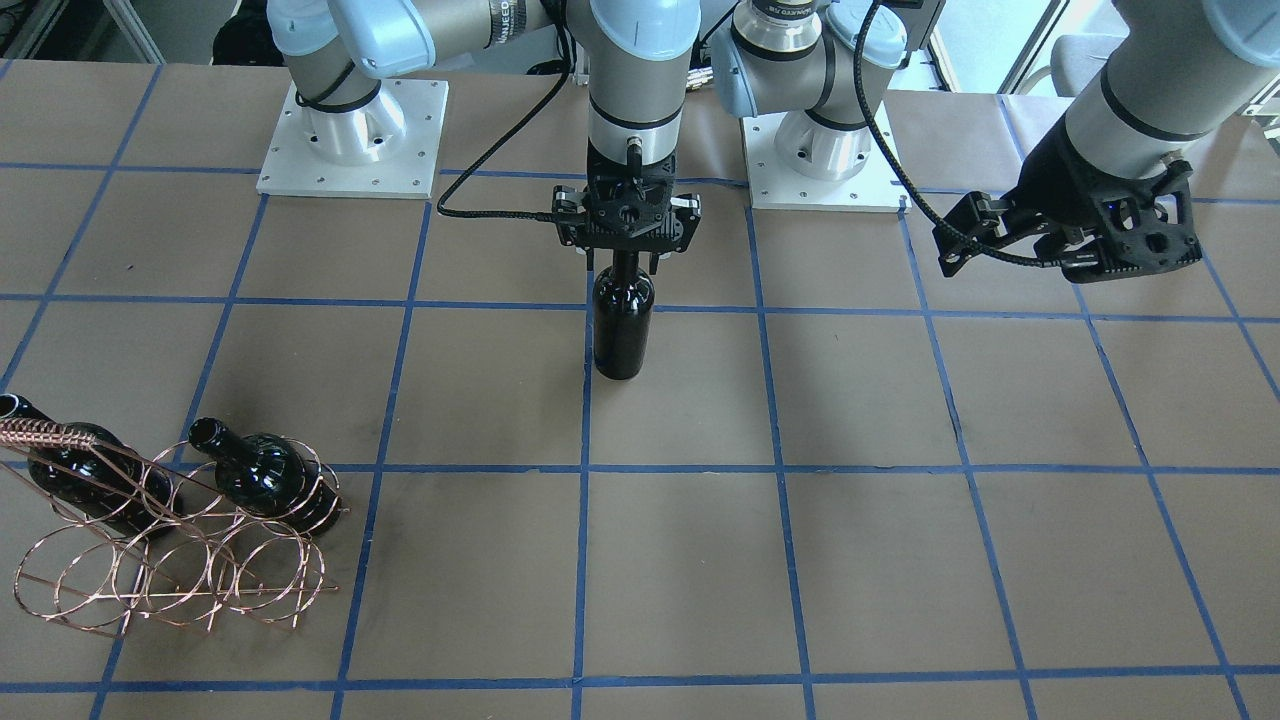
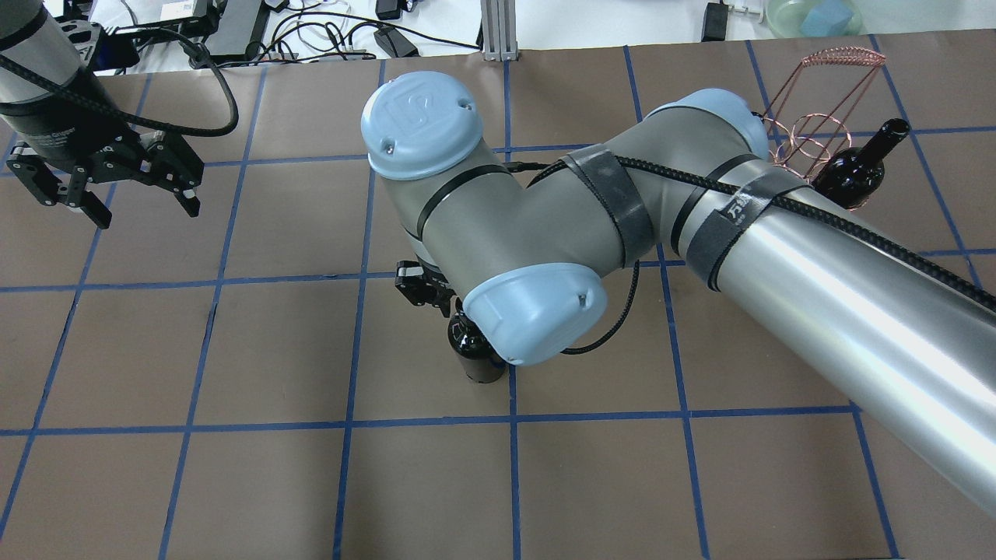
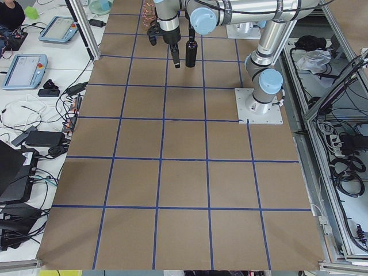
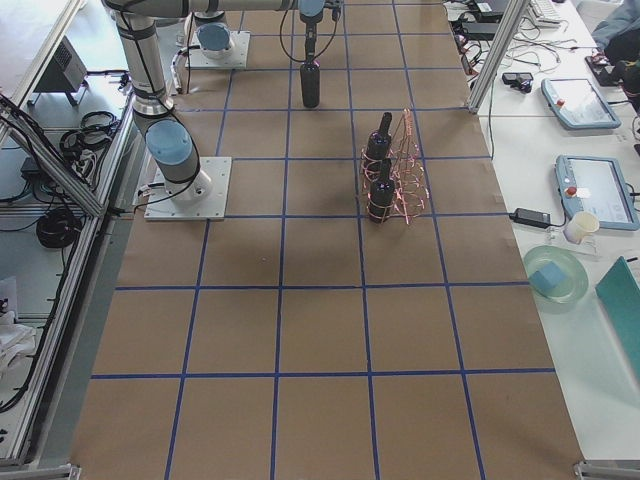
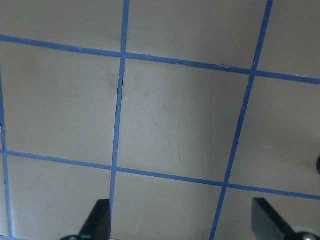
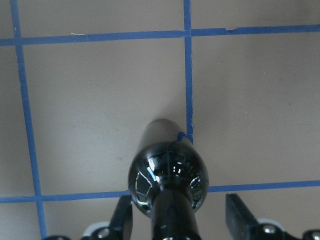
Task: Place wine into wine basket
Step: 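Close the right gripper on the bottle neck and lift it, then carry the bottle with the right gripper over the copper basket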
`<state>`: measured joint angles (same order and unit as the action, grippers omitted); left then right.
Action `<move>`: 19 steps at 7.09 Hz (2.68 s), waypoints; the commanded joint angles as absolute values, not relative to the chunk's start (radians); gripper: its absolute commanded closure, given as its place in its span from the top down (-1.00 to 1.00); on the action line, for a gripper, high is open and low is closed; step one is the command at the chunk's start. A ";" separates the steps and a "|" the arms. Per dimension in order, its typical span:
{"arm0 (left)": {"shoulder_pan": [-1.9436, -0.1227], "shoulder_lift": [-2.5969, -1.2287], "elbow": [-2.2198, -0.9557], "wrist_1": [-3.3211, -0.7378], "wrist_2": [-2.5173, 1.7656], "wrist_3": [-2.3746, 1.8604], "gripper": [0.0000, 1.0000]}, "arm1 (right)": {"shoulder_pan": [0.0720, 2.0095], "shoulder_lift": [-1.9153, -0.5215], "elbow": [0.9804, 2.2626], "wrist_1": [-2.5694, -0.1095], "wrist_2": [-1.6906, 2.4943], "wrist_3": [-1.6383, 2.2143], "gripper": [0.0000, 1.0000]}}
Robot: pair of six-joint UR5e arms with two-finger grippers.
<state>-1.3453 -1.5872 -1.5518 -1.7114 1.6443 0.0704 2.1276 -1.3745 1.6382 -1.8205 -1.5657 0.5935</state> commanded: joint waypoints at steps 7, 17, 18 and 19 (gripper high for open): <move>-1.348 -1.601 -1.559 -1.697 1.631 0.064 1.00 | 2.126 -1.381 1.635 -1.819 -1.548 0.586 -0.90; -1.451 -1.574 -1.559 -1.649 1.628 0.041 1.00 | 1.469 -1.681 1.493 -1.415 -1.569 -0.074 -1.00; -1.459 -1.569 -1.559 -1.652 1.629 0.044 1.00 | 1.380 -1.663 1.441 -1.396 -1.569 -0.163 -1.00; -1.466 -1.569 -1.559 -1.651 1.628 0.043 1.00 | 1.330 -1.640 1.427 -1.397 -1.566 -0.201 -1.00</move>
